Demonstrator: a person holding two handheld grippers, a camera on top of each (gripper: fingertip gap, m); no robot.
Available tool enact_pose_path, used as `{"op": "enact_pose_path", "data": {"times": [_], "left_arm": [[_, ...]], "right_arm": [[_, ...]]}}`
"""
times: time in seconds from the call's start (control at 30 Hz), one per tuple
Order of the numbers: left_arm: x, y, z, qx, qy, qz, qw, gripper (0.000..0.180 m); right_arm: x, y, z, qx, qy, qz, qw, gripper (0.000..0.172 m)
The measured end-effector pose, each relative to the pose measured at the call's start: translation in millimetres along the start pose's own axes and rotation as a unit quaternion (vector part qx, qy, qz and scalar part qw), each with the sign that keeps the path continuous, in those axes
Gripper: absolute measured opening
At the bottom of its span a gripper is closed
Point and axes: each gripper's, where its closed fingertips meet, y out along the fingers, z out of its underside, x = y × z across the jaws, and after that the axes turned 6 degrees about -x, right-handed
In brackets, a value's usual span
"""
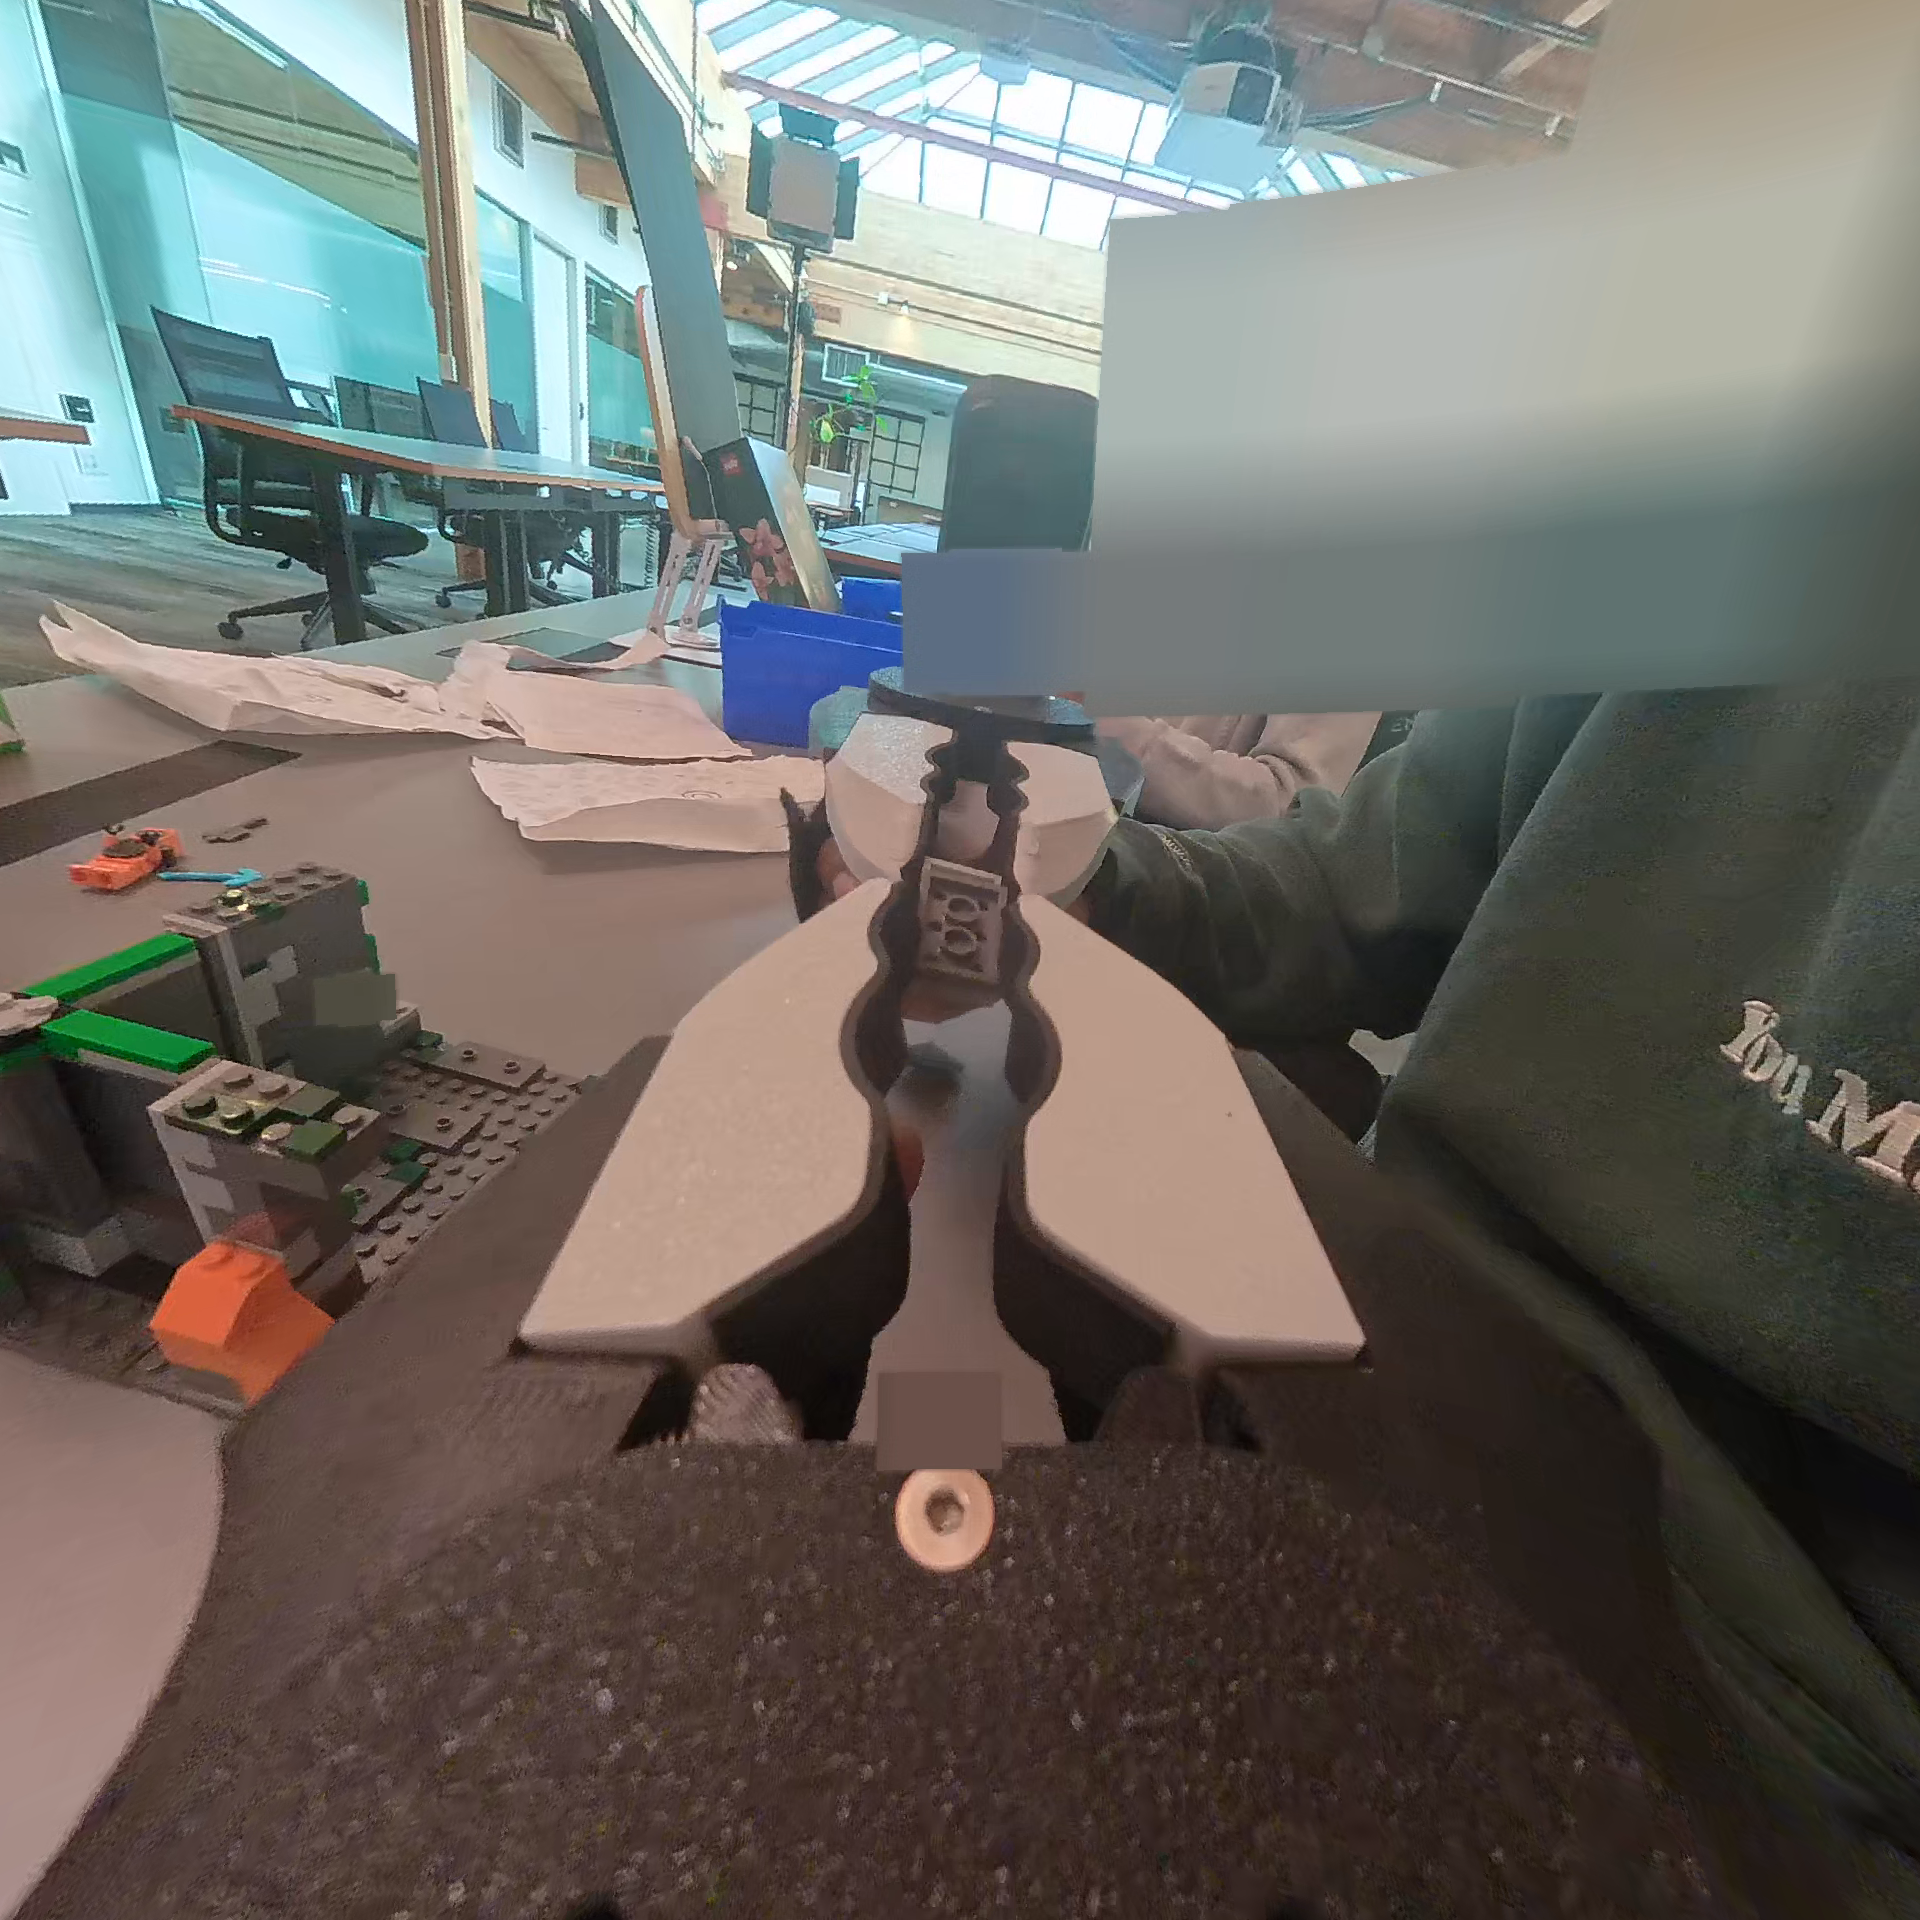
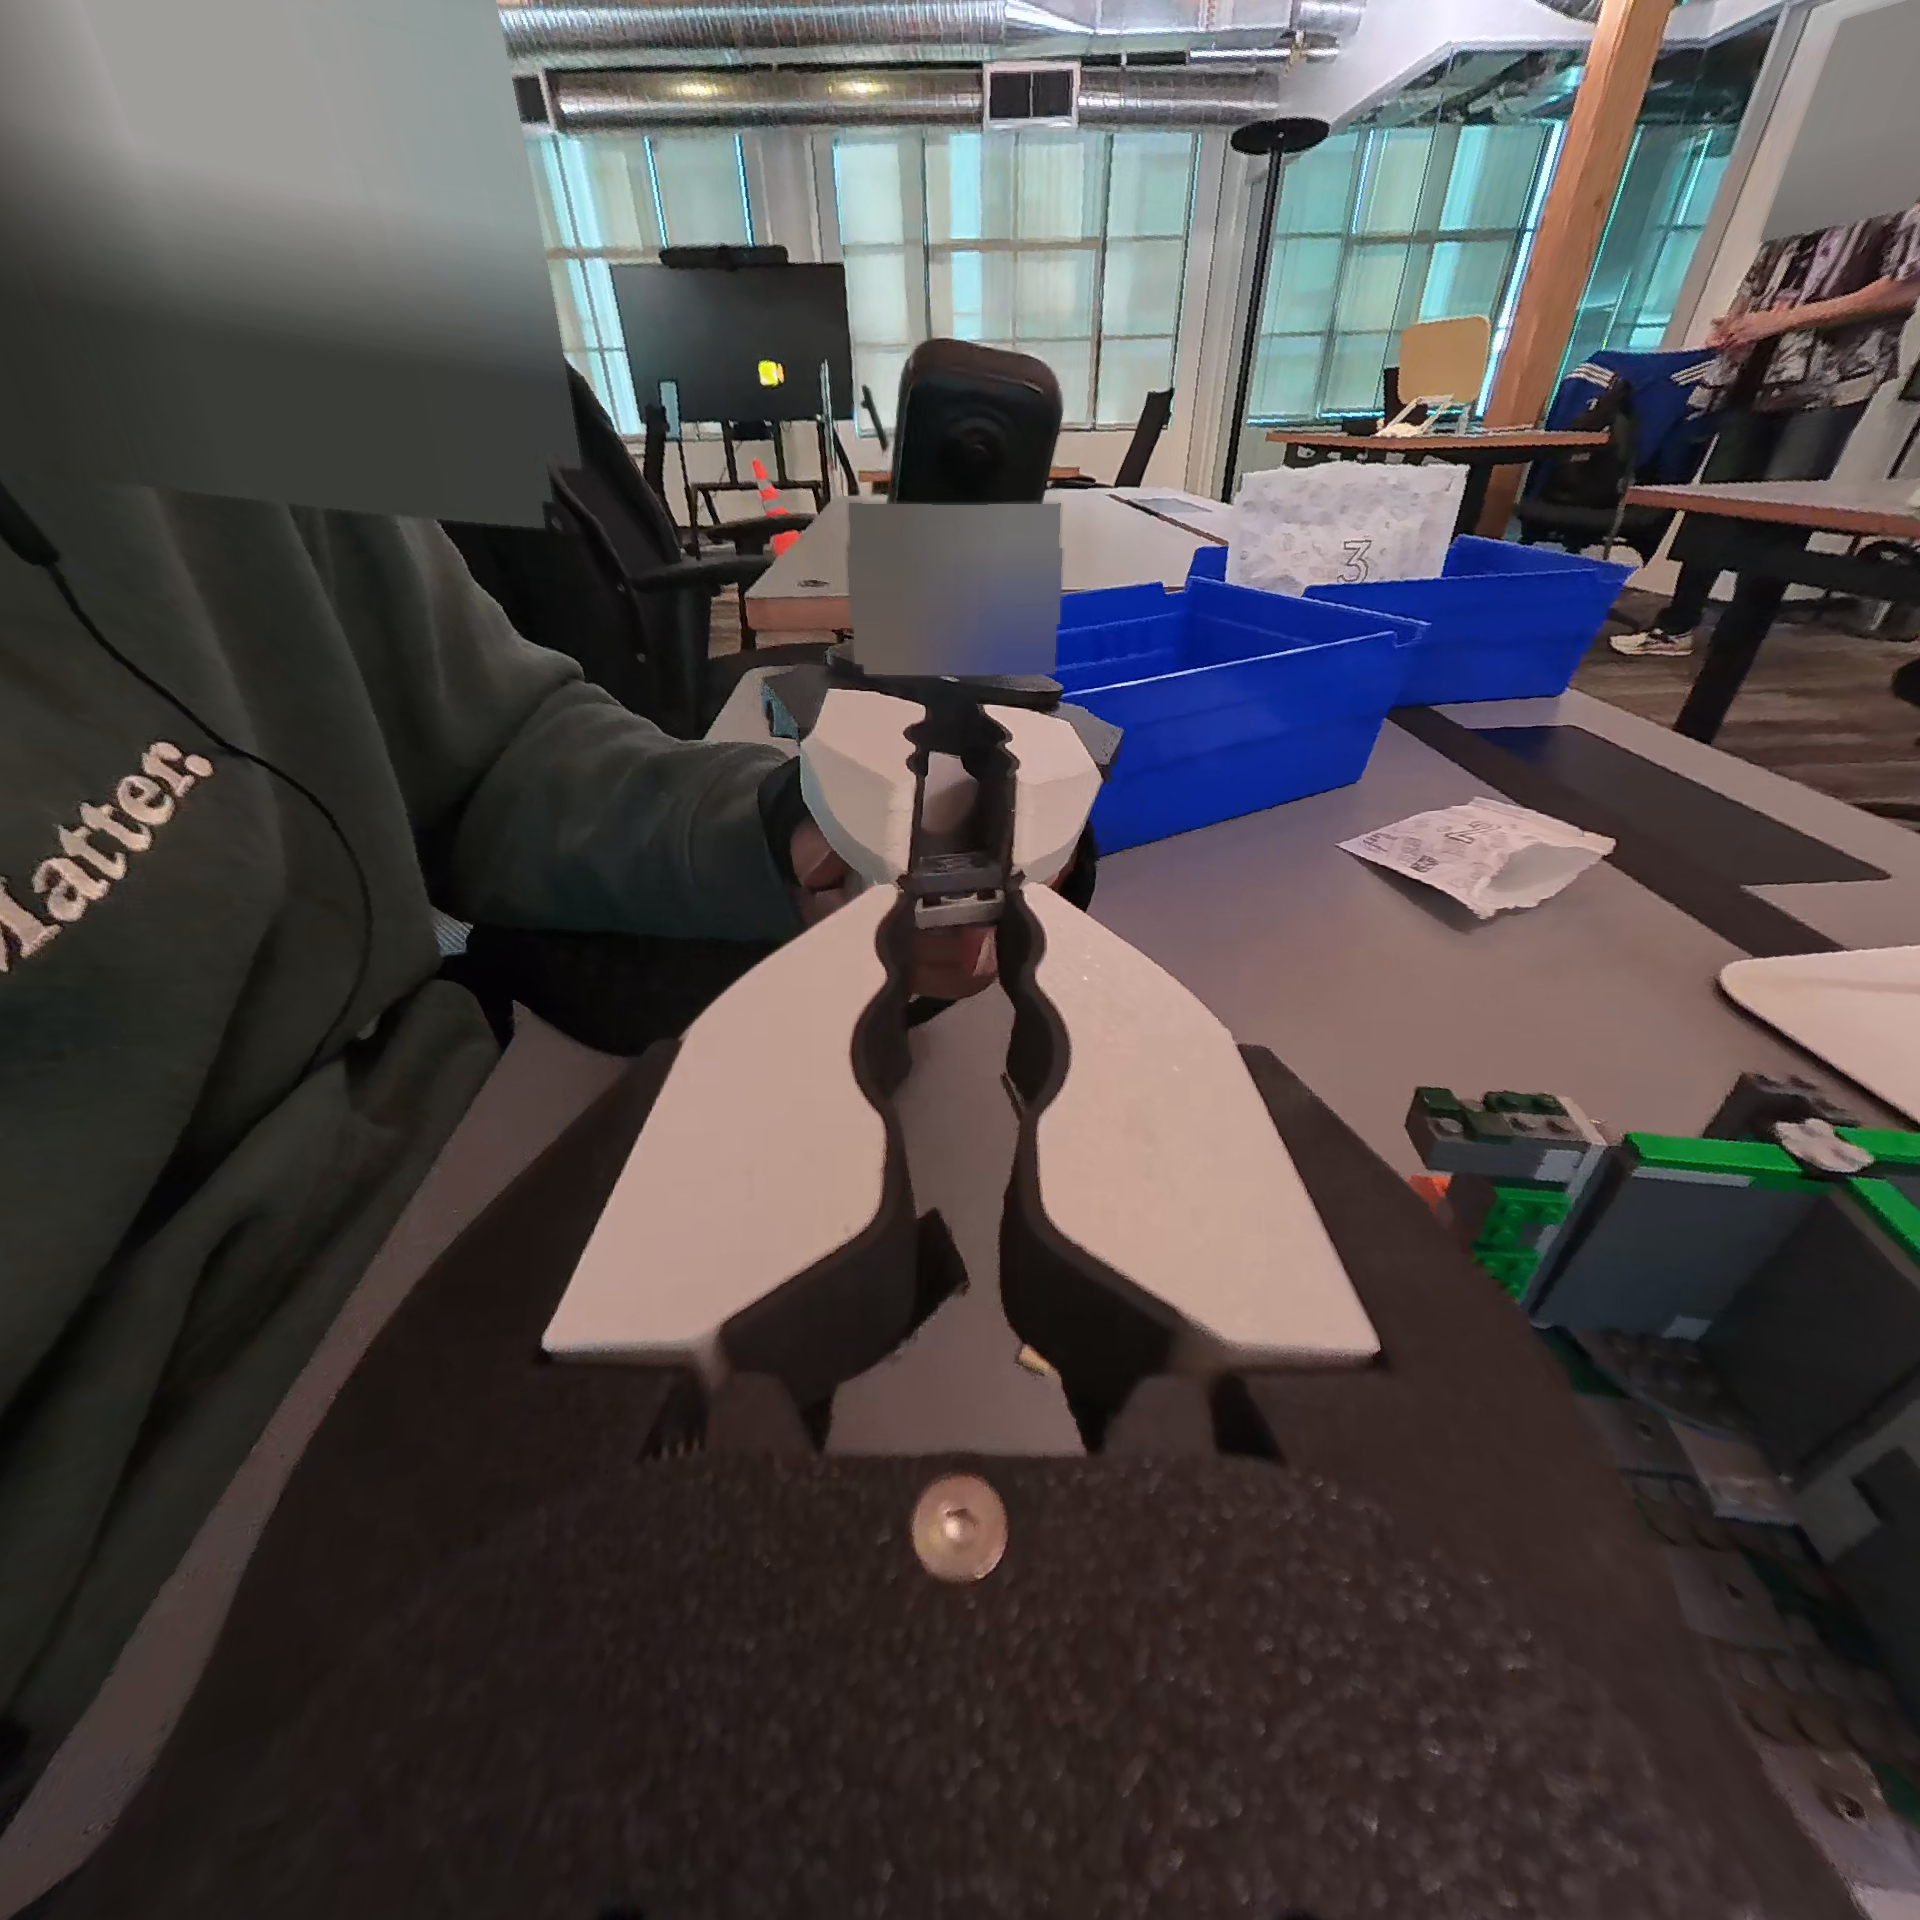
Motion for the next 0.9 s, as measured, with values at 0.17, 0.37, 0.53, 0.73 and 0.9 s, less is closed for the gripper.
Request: {"op": "enact_pose_path", "data": {"times": [0.17,0.37,0.53,0.73,0.9], "left_arm": [[0.0,-14.5,-41.3,-0.109,-0.040,0.014,0.993,0.017],[0.6,-9.9,-25.1,-0.053,0.007,-0.008,0.999,0.017],[8.9,-14.2,-20.9,-0.032,0.014,-0.027,0.999,0.016],[17.9,-12.5,-2.5,0.023,0.029,-0.046,0.998,0.016],[26.5,-13.6,16.8,0.084,0.060,-0.066,0.992,0.016]], "right_arm": [[-7.4,-3.9,25.4,0.080,-0.048,0.026,0.995,0.015],[-7.9,2.0,19.1,0.048,-0.034,0.028,0.998,0.014],[-12.4,-1.2,20.5,0.048,-0.029,0.040,0.998,0.016],[-16.1,-0.5,19.3,0.042,-0.015,0.051,0.998,0.016],[-17.4,-0.7,18.8,0.036,-0.003,0.052,0.998,0.016]]}}
